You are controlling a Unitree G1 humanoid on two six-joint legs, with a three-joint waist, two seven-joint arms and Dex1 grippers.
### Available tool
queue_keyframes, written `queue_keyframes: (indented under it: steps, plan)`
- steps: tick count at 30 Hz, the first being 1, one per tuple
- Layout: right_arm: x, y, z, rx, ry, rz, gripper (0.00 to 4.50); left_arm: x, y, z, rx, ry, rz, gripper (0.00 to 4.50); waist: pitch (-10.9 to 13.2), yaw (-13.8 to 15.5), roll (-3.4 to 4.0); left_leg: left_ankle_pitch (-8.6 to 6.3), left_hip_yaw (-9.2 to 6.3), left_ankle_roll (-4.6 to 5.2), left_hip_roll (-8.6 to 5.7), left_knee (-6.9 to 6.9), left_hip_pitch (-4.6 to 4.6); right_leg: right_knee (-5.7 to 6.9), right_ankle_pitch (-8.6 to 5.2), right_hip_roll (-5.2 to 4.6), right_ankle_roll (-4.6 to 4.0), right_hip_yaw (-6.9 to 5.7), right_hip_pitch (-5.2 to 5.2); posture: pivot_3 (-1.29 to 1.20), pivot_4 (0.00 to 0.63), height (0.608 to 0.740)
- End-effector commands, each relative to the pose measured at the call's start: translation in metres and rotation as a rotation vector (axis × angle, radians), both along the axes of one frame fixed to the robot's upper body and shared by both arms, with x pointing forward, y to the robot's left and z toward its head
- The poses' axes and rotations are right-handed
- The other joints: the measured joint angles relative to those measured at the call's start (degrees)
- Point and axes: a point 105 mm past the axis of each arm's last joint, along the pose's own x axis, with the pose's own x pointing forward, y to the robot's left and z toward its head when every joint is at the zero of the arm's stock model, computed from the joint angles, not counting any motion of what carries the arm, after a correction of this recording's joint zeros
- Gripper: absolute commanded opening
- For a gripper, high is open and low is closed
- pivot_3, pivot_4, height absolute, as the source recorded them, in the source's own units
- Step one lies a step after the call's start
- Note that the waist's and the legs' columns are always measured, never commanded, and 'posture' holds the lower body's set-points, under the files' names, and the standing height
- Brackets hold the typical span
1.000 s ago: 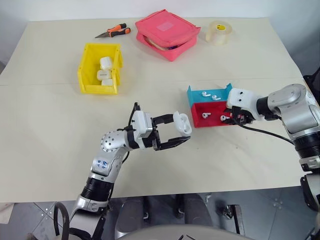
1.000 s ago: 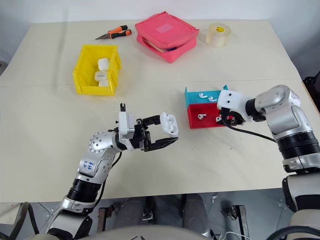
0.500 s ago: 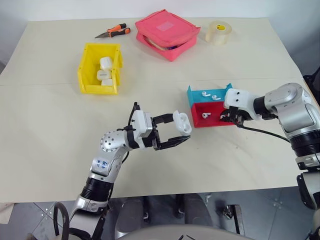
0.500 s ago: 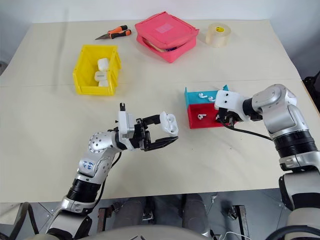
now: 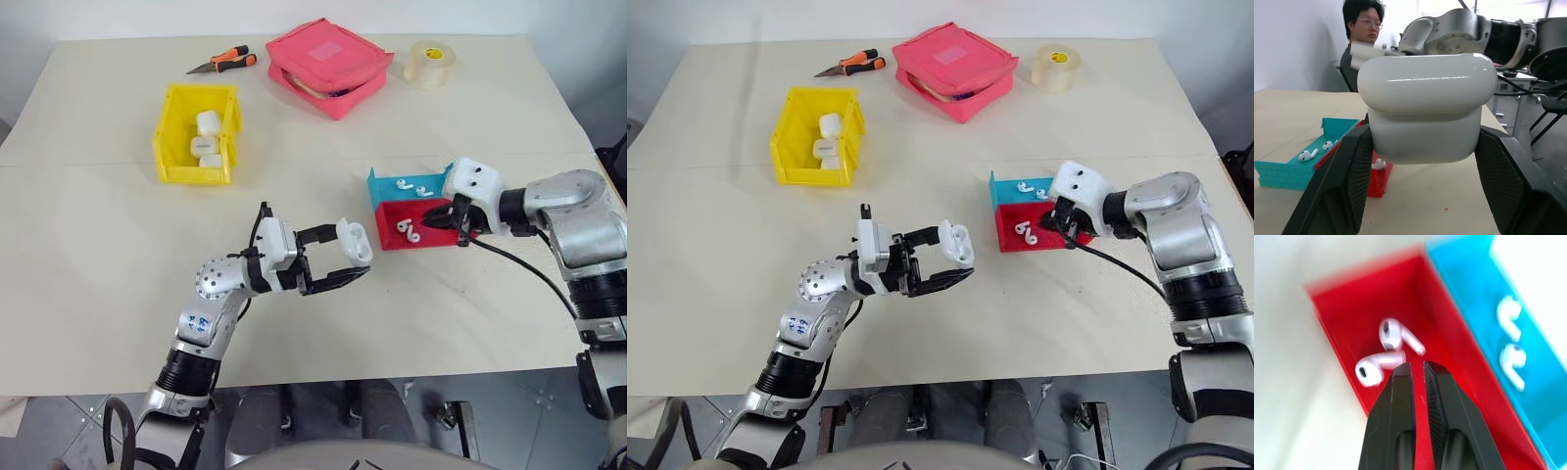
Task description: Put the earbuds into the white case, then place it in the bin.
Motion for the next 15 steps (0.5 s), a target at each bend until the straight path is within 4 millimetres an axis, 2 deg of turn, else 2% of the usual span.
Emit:
queue_keyframes:
  steps: [1,8,11,15]
  plan:
    - [-0.005,-0.003,0.011,0.052,-0.068,-0.028,0.40,0.000,0.001,0.006,-0.015,-0.028,-0.002,2.76,0.0,0.0,0.00,-0.01,-0.02,0.00,0.00,0.01,0.00,-0.01,0.00,0.00,0.00,-0.03,0.02,0.00,0.150,0.740]
    - [-0.011,-0.008,0.019,0.068,-0.116,-0.063,0.40,0.006,0.006,0.008,-0.002,-0.031,0.006,2.76,0.0,-0.1,0.04,-0.01,-0.02,0.00,0.00,0.00,0.00,-0.02,0.00,0.02,0.01,-0.04,0.02,0.00,0.150,0.740]
    - [-0.013,-0.010,0.018,0.040,-0.102,-0.072,0.97,0.011,0.012,0.007,0.002,-0.032,0.033,2.76,0.0,-0.1,0.04,-0.01,-0.02,0.00,0.00,-0.02,0.00,-0.04,0.00,0.03,0.01,-0.05,0.02,0.00,0.150,0.740]
    - [-0.013,-0.002,0.016,0.038,-0.111,-0.071,2.34,0.021,0.025,0.006,0.015,-0.036,0.082,2.76,0.0,-0.1,0.04,-0.01,-0.02,0.00,0.00,-0.01,0.00,-0.04,0.00,0.02,0.01,-0.05,0.02,0.00,0.150,0.740]
